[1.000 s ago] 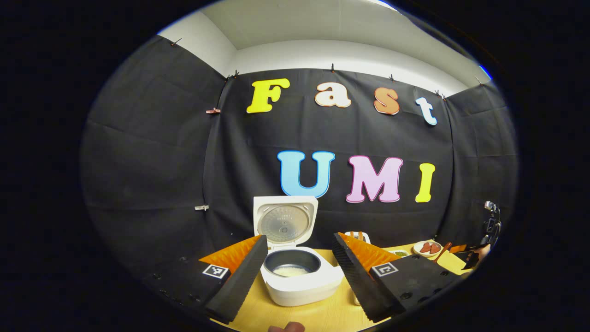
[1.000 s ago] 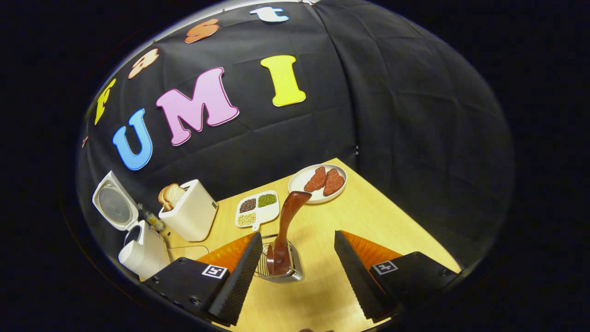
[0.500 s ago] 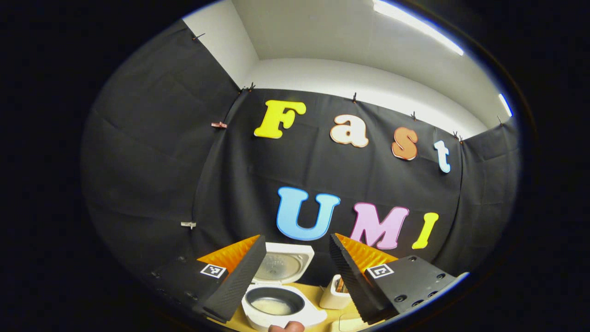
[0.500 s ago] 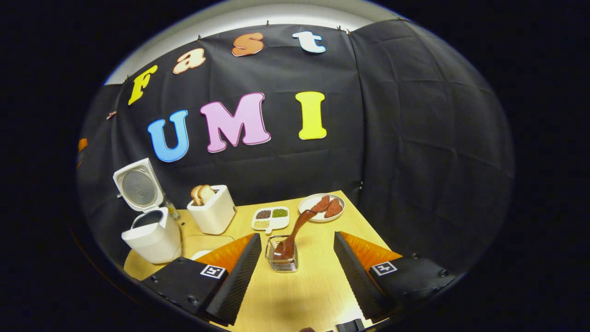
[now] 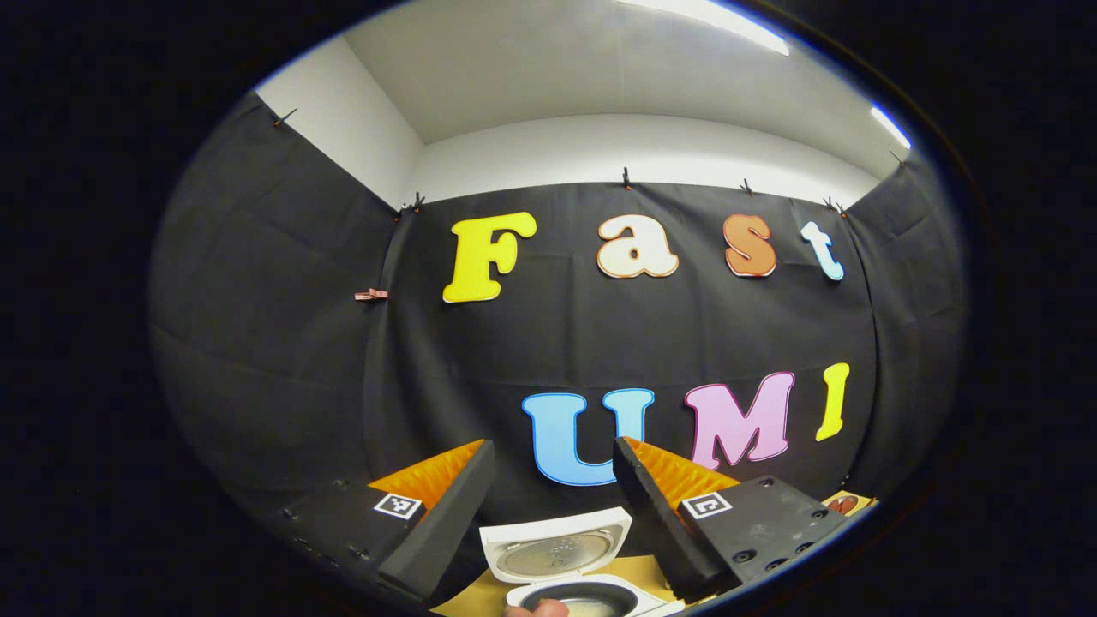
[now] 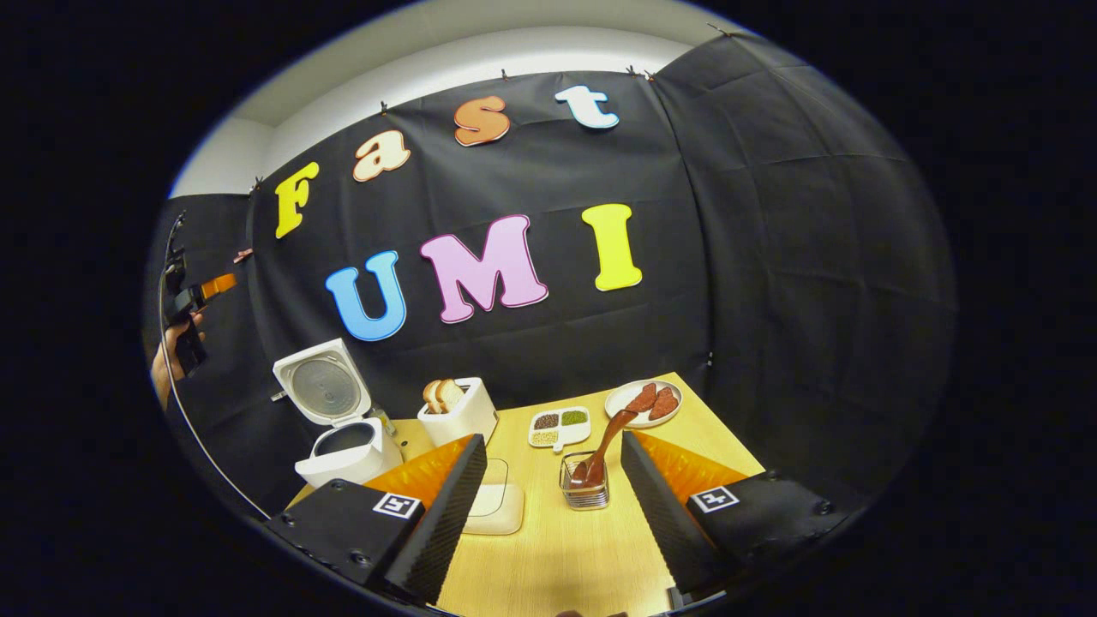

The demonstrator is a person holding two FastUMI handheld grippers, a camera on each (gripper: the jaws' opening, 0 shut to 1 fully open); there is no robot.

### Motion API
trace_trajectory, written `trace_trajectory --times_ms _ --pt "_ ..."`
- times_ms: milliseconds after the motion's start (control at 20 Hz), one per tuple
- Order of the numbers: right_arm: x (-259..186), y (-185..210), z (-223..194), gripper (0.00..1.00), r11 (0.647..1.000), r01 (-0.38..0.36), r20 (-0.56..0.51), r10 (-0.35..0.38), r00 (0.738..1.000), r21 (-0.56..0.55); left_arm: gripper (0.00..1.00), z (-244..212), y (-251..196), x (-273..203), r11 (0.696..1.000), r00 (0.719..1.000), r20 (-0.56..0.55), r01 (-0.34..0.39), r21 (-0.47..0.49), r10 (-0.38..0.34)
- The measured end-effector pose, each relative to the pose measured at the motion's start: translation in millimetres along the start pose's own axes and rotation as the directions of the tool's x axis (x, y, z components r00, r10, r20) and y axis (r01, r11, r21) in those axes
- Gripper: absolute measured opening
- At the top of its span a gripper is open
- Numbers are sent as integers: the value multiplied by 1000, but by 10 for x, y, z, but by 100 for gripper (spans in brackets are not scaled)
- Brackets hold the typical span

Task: Close the left gripper, press the button to open the rice cooker; take a wooden spoon from the chopstick holder with the right hand, scoop a spoonful of rice and pour it into the rice cooker, then put the wooden spoon back into the chopstick holder.

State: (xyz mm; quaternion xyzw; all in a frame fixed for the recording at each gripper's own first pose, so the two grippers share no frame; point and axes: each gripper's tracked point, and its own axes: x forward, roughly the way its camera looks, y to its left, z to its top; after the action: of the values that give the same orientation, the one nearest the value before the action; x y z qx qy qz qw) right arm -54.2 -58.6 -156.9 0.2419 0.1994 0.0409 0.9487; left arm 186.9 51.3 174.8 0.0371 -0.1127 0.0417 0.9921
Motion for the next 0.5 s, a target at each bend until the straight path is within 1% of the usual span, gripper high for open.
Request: trace_trajectory --times_ms 100,150,200,250,300,350,500 --pt "-55 36 -30 98 1000 -4 -13 3 1000 -11 94 -110 18 182 1000 1000 -7 -2 -1 2" --pt "-89 84 -37 98 1000 -18 -21 18 1000 -3 97 -136 33 289 1000 1000 7 -4 -11 4" --pt "-127 108 -19 98 1000 -22 -19 22 1000 6 94 -142 50 388 999 1000 30 -3 -34 4" --pt "-161 102 40 99 1000 -17 0 17 1000 13 94 -176 64 486 998 999 52 -1 -62 4" --pt "-198 127 91 98 1000 -23 17 23 1000 22 97 -240 90 604 997 998 63 -5 -83 11" --pt "-226 175 114 98 999 -33 21 32 999 33 94 -362 120 737 996 998 62 -11 -89 17" --pt "-302 179 148 98 999 -29 24 28 999 46 95 -821 112 1081 999 1000 -13 -21 -31 20"
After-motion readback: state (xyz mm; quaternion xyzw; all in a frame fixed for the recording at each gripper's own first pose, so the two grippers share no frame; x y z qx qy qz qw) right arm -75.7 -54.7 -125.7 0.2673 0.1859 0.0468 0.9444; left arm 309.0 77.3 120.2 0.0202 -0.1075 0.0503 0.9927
